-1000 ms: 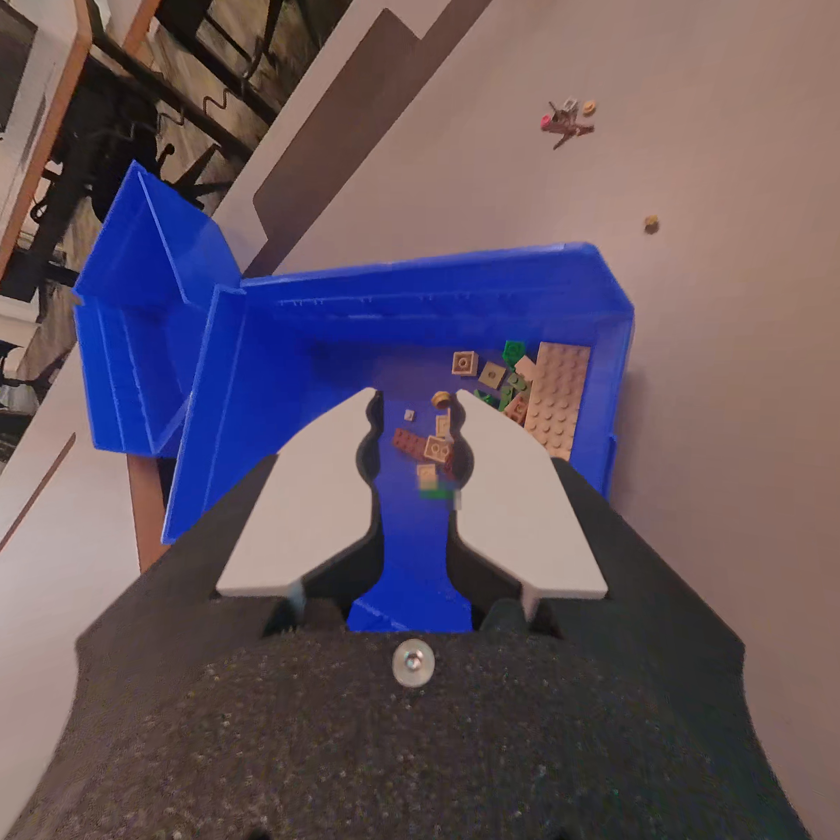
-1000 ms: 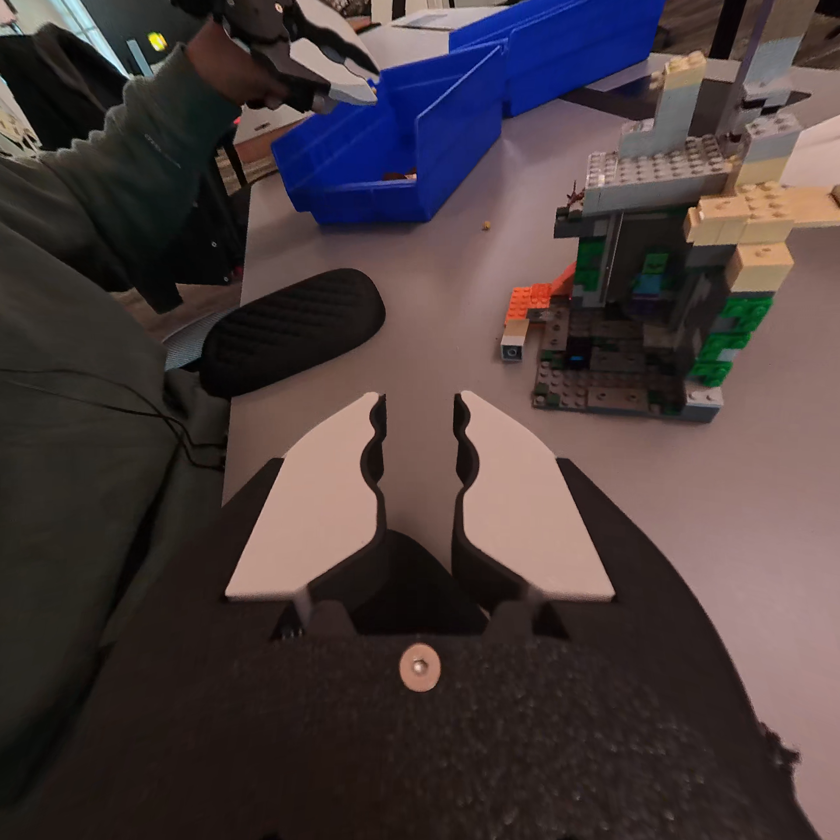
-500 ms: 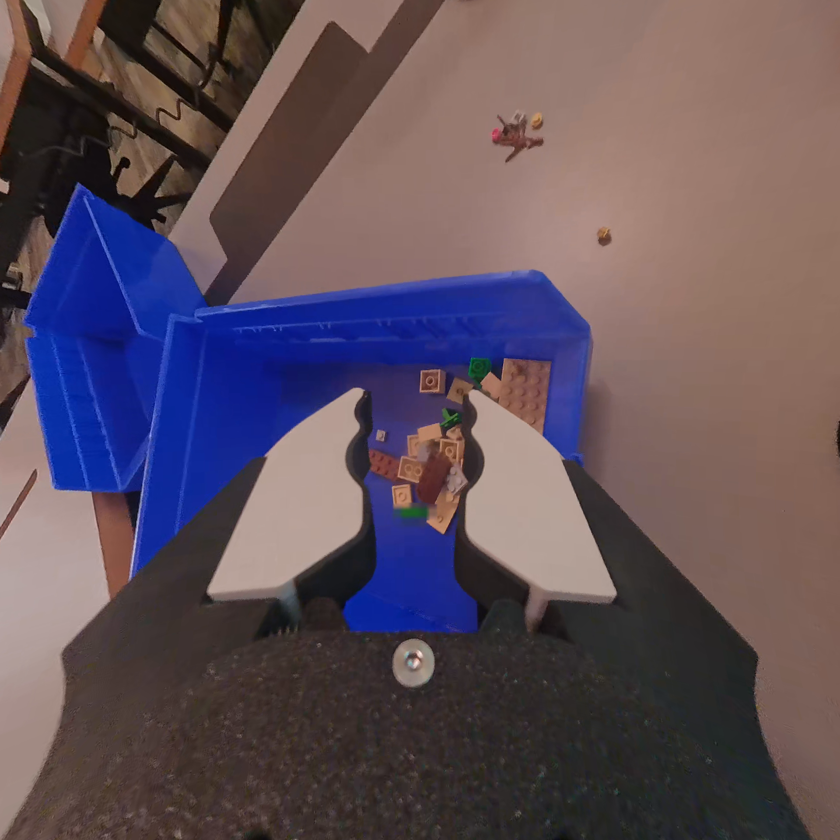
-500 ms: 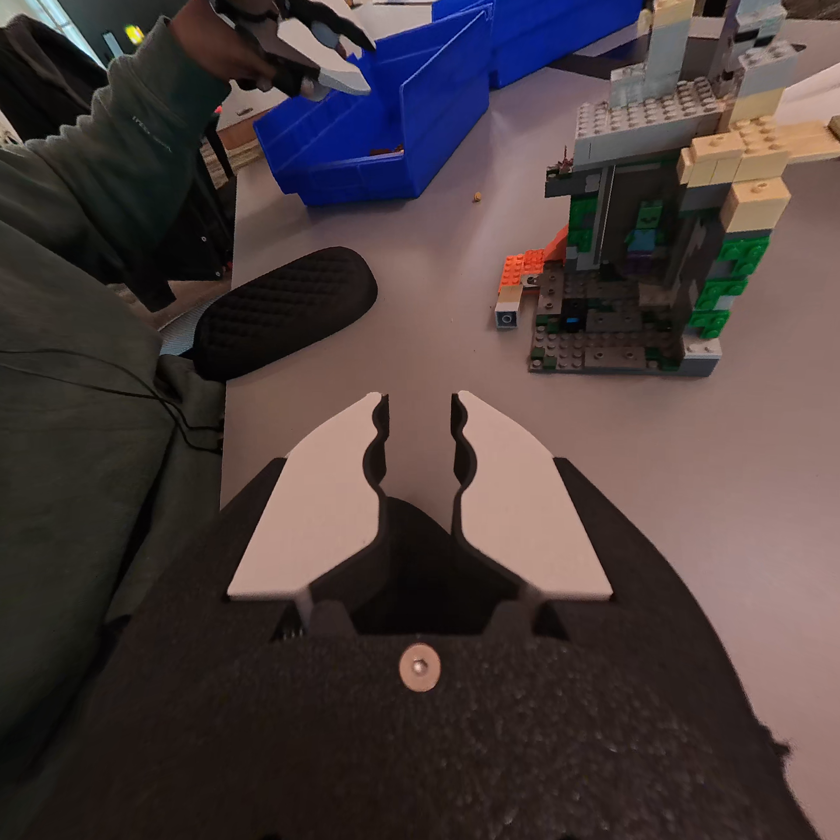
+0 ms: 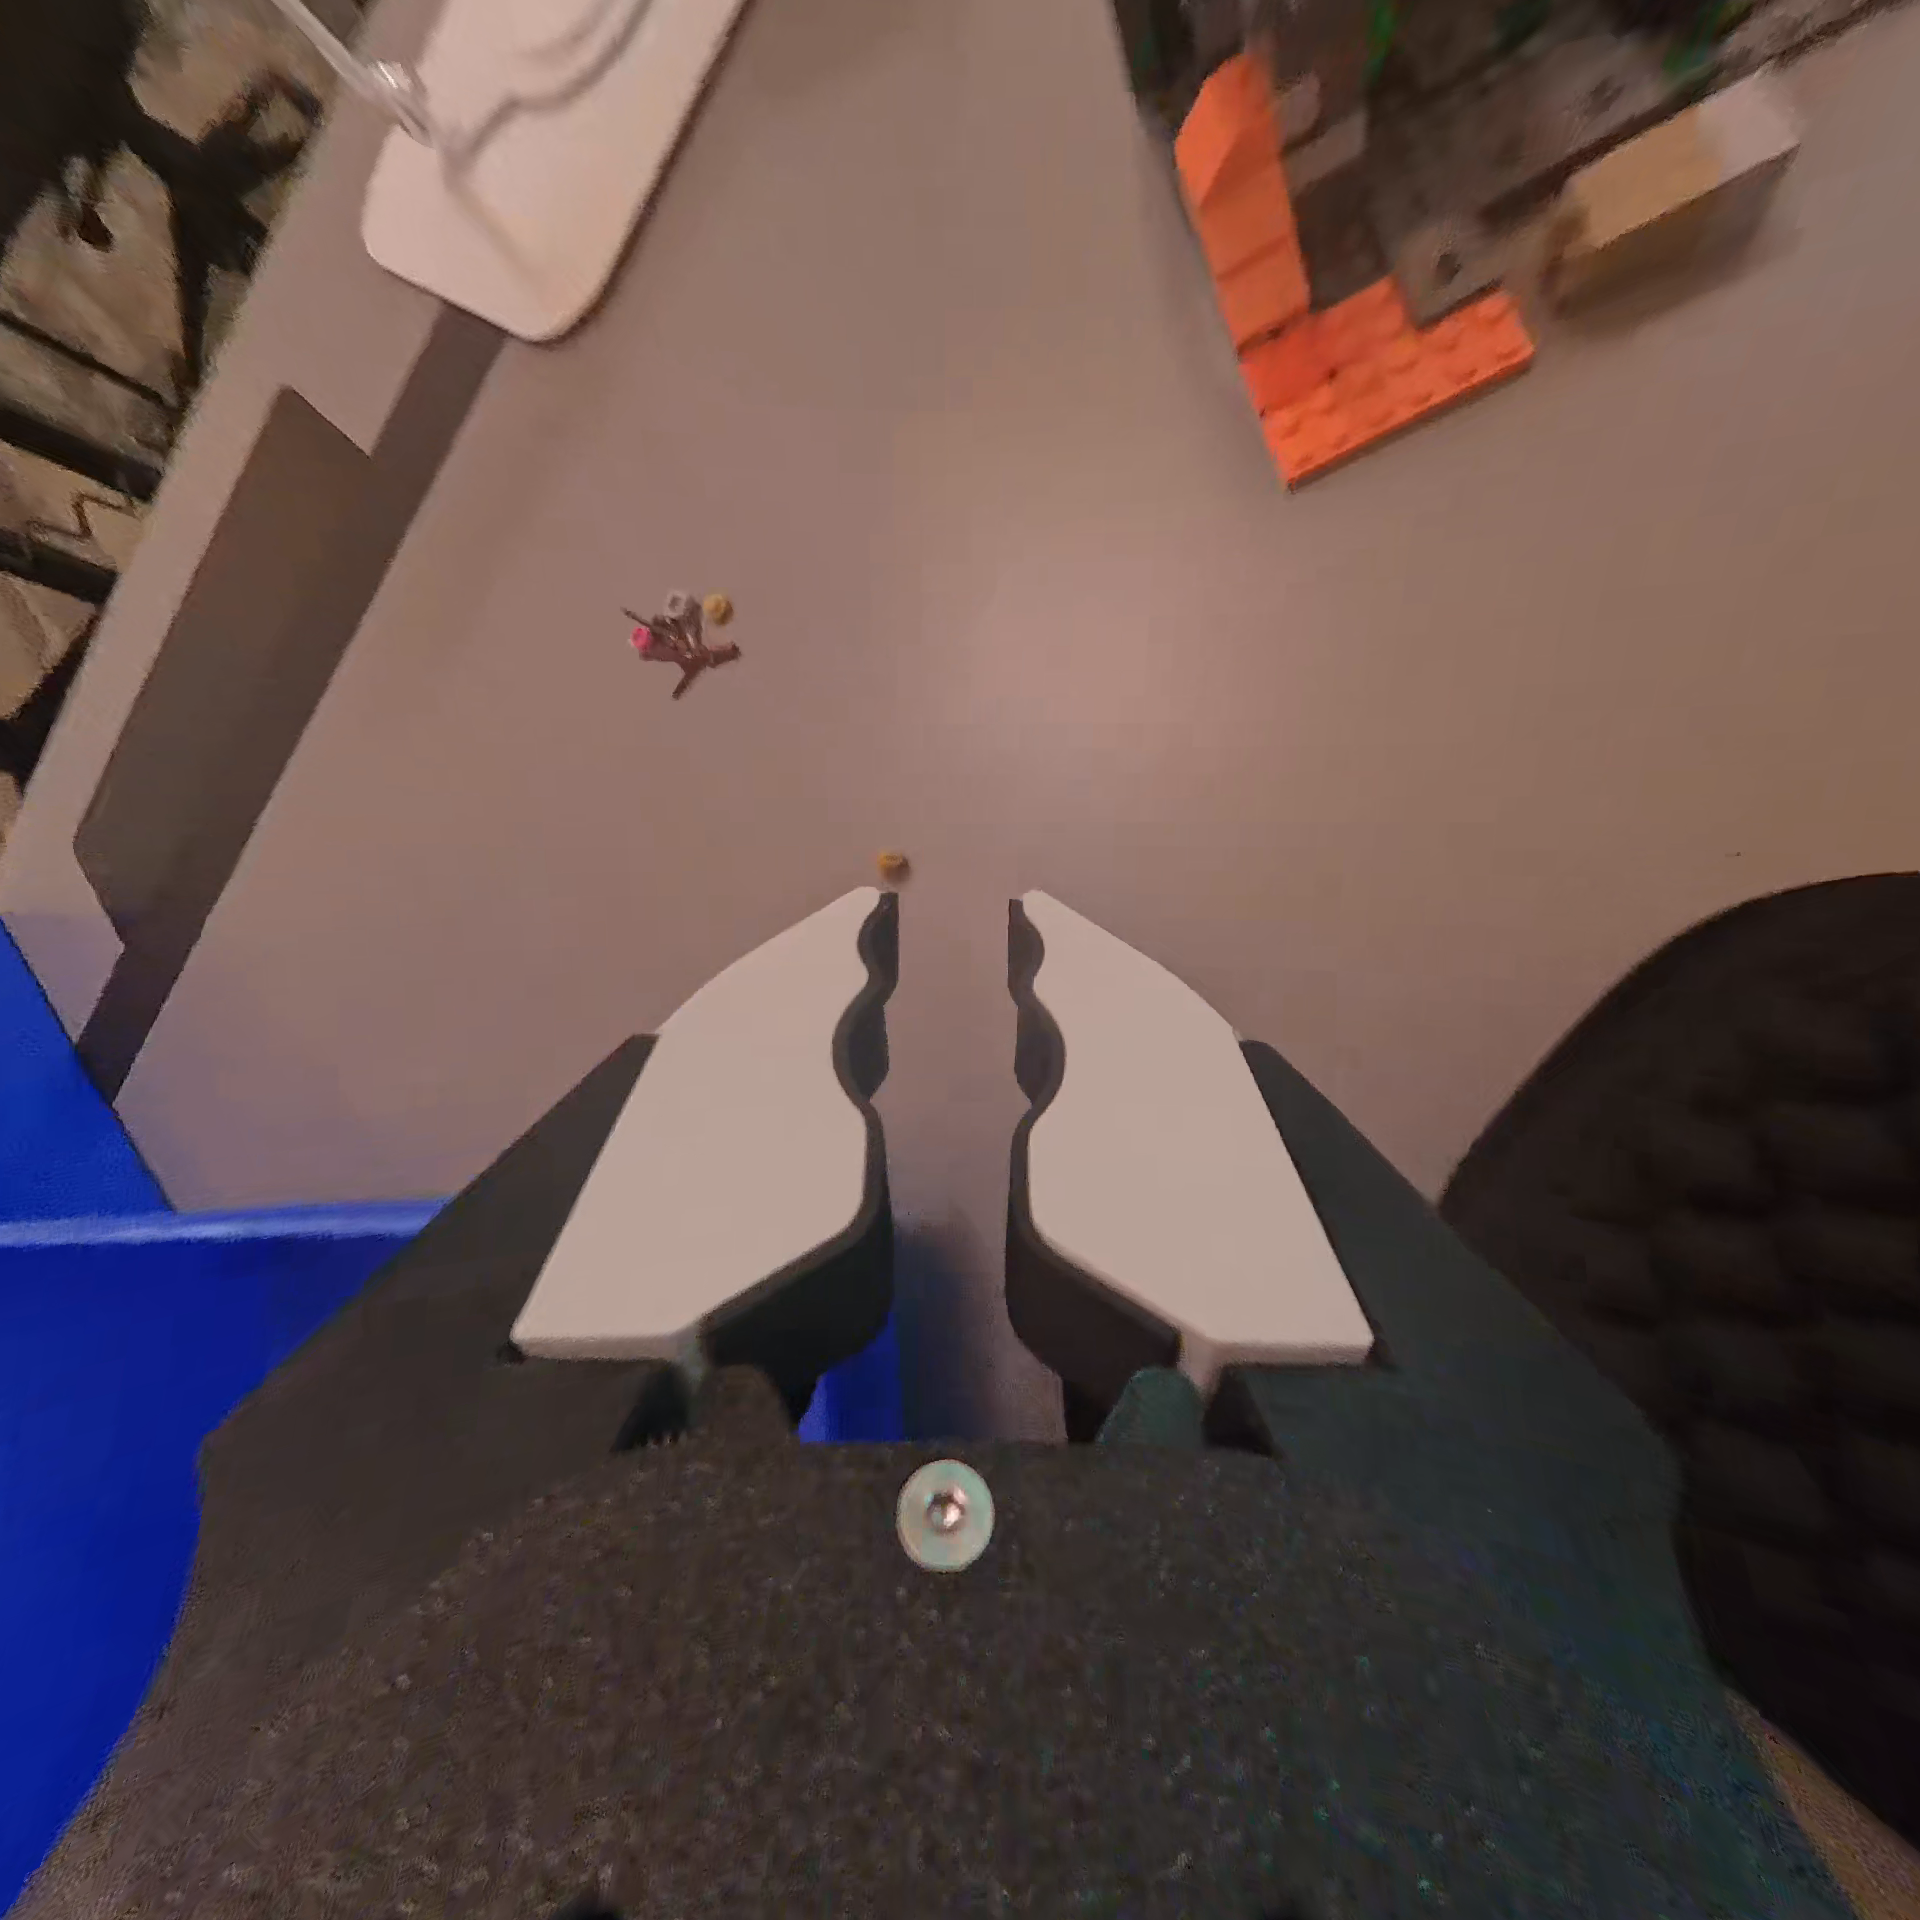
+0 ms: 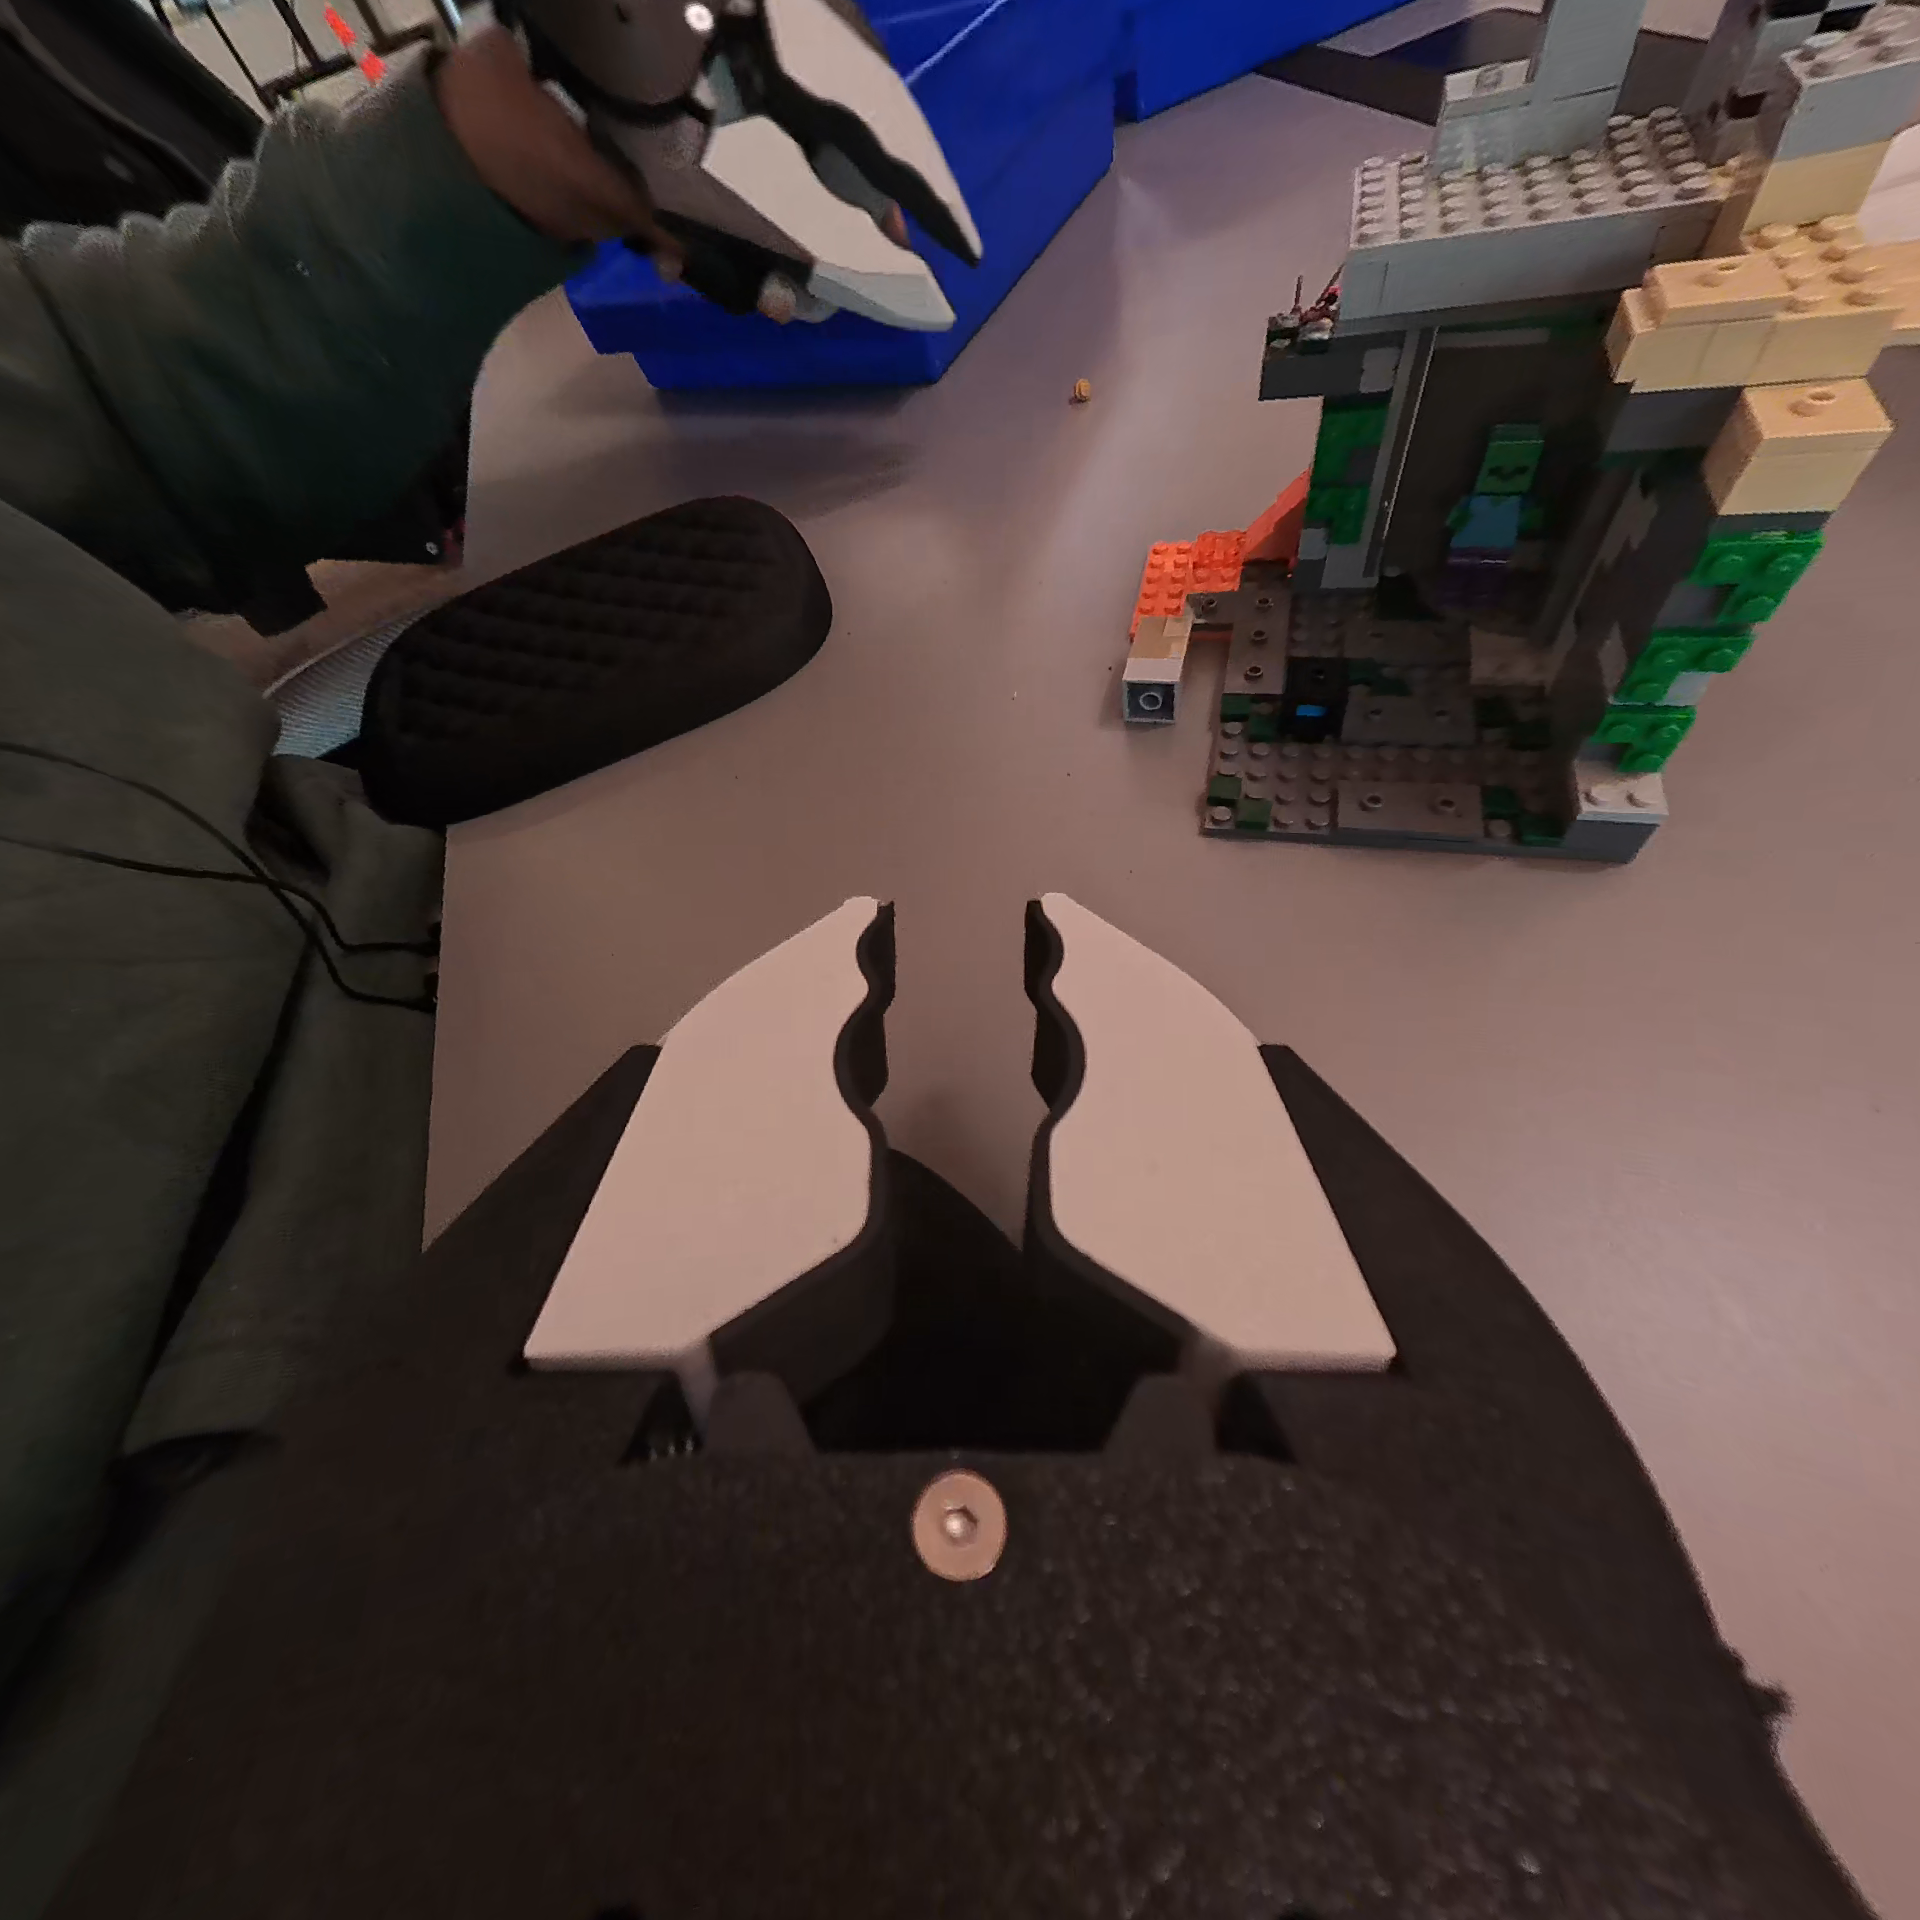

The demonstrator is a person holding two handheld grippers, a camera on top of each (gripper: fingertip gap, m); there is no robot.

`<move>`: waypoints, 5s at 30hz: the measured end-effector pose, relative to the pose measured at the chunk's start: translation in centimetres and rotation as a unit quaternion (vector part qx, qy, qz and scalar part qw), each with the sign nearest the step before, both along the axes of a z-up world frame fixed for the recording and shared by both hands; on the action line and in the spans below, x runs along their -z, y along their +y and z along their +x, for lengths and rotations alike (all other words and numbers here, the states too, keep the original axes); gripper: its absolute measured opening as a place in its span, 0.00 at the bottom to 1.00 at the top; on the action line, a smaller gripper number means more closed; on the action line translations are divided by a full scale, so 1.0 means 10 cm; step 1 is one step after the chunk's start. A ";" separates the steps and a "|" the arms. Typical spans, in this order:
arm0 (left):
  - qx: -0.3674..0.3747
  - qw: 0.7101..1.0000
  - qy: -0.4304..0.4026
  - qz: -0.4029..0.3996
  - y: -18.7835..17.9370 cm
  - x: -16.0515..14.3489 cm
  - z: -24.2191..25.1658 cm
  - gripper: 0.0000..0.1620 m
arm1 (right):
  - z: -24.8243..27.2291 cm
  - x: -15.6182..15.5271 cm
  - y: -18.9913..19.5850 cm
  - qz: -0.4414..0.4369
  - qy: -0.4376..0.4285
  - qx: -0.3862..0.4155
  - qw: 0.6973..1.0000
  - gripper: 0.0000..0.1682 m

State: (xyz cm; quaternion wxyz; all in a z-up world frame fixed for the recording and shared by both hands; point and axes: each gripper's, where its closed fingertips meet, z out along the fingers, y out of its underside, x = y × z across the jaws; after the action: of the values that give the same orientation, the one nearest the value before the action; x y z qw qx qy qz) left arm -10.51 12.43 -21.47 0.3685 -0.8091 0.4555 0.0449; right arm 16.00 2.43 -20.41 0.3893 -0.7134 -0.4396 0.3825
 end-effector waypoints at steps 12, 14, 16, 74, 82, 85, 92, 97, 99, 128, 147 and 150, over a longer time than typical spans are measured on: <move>-0.044 0.972 0.178 -0.148 0.43 0.47 -0.09 0.16 | 0.00 0.00 -0.02 -0.005 0.007 -0.006 1.000 0.13; -0.046 0.970 0.173 -0.165 0.46 0.48 -0.10 0.15 | 0.00 0.00 -0.02 -0.008 0.012 -0.009 1.000 0.13; -0.046 0.967 0.161 -0.190 0.45 0.49 -0.09 0.14 | 0.01 -0.01 -0.03 -0.012 0.018 -0.012 1.000 0.13; -0.227 0.972 0.004 -0.054 0.02 -0.53 -1.36 0.36 | -0.05 -0.10 0.06 -0.004 0.014 -0.019 1.000 0.11; -0.154 0.986 -0.056 -0.006 0.02 -0.73 -0.68 0.32 | -0.41 -0.74 0.70 0.070 -0.021 0.001 0.997 0.12; -0.150 0.986 -0.077 0.002 0.03 -0.73 -0.67 0.32 | -0.57 -0.94 0.94 0.084 -0.030 0.001 0.996 0.12; -0.163 0.981 -0.098 0.045 -0.07 -0.77 -1.06 0.32 | -0.82 -1.03 1.04 0.096 -0.045 -0.011 0.994 0.12; -0.182 0.979 -0.082 0.036 -0.19 -0.68 -1.35 0.34 | -0.88 -0.92 0.98 0.088 -0.054 -0.016 0.995 0.12; -0.175 0.979 -0.084 0.057 -0.19 -0.71 -1.35 0.31 | -0.89 -0.90 0.99 0.091 -0.057 -0.011 0.994 0.12; 0.083 0.951 -0.296 0.041 0.58 -0.82 1.76 0.33 | -1.13 -0.96 1.64 -0.076 -0.030 -0.010 0.997 0.10; 0.143 0.903 -0.224 0.338 -0.04 -1.52 1.60 0.11 | -1.08 -1.56 0.97 -0.213 0.292 -0.052 0.931 0.10; 0.175 0.903 -0.256 0.298 -0.27 -1.51 1.59 0.11 | -1.09 -1.53 0.73 -0.203 0.284 -0.098 0.932 0.10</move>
State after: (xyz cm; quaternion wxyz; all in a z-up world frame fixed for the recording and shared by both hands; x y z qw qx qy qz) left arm 5.38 9.75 -6.35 0.6983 -0.5522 0.4453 -0.0955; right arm 5.13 9.75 -5.10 0.3055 -0.5923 -0.2914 0.6862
